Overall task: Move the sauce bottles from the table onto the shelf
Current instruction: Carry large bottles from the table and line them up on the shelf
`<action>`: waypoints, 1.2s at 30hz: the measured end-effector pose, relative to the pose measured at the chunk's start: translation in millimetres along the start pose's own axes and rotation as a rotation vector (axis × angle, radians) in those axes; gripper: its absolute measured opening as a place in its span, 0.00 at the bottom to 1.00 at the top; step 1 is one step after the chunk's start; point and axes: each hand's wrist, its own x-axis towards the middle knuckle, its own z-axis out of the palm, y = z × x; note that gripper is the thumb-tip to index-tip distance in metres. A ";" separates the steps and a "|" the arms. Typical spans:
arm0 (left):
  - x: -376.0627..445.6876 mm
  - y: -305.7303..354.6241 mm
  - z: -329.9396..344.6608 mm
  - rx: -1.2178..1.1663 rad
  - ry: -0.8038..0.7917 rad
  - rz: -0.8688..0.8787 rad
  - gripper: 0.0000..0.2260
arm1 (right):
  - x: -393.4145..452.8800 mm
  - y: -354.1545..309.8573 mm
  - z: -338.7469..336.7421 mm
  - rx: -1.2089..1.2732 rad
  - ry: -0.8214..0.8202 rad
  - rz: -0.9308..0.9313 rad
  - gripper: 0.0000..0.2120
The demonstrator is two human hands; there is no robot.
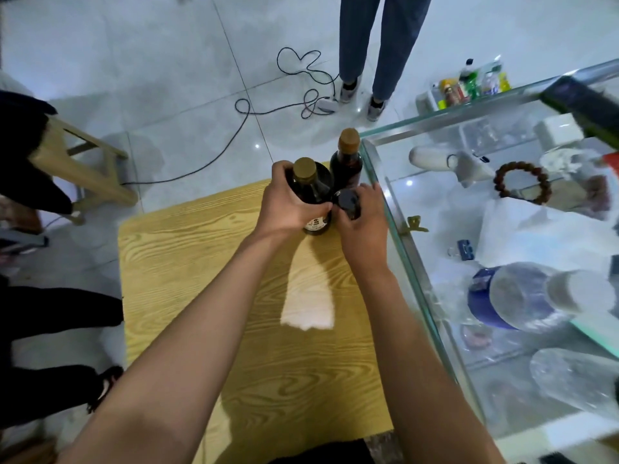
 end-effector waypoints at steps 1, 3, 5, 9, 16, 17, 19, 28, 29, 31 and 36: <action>-3.8 0.2 -0.6 -0.004 0.003 -0.008 0.36 | -4.5 0.4 -1.7 0.040 -0.034 0.007 0.15; -15.5 -0.5 -2.5 0.010 0.033 -0.009 0.36 | -13.1 -1.8 -9.1 0.110 -0.066 0.035 0.16; -31.7 -4.1 -4.8 0.009 0.054 -0.020 0.37 | -21.5 -3.6 -15.8 0.168 -0.070 0.062 0.13; -71.4 -13.8 -16.8 -0.031 0.066 -0.053 0.39 | -44.9 -10.3 -29.0 0.203 -0.060 0.100 0.09; -161.8 -20.5 -60.1 -0.209 0.019 0.045 0.36 | -133.4 -39.5 -63.0 0.259 -0.074 0.054 0.10; -175.4 -19.6 -66.5 -0.241 0.020 0.055 0.35 | -150.2 -46.8 -68.9 0.267 -0.071 0.036 0.10; -202.1 -16.7 -78.7 -0.280 0.015 0.091 0.34 | -184.8 -61.8 -82.2 0.281 -0.056 0.006 0.08; -341.9 16.1 -105.0 -0.328 -0.172 0.399 0.30 | -362.1 -108.1 -156.7 0.332 0.145 -0.088 0.11; -359.9 22.7 -101.9 -0.323 -0.201 0.424 0.29 | -383.3 -110.8 -168.0 0.340 0.179 -0.080 0.11; -393.2 38.8 -90.4 -0.309 -0.266 0.476 0.28 | -423.1 -111.5 -193.5 0.345 0.255 -0.068 0.09; -473.4 94.3 -40.2 -0.238 -0.411 0.624 0.32 | -511.2 -97.2 -272.8 0.340 0.465 -0.018 0.10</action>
